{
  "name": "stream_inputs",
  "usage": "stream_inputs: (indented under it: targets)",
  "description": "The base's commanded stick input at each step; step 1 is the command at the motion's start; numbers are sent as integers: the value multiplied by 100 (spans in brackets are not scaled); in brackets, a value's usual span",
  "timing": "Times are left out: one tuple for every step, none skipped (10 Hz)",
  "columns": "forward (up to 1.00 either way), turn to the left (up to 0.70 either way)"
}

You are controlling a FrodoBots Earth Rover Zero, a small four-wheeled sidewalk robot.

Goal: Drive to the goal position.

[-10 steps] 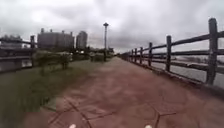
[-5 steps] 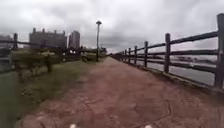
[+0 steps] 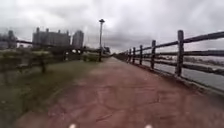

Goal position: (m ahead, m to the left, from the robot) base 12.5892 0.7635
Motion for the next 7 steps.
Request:
stream_inputs:
  targets:
    - [98,0]
    - [98,0]
    - [98,0]
    - [98,0]
    - [98,0]
    - [98,0]
    - [98,0]
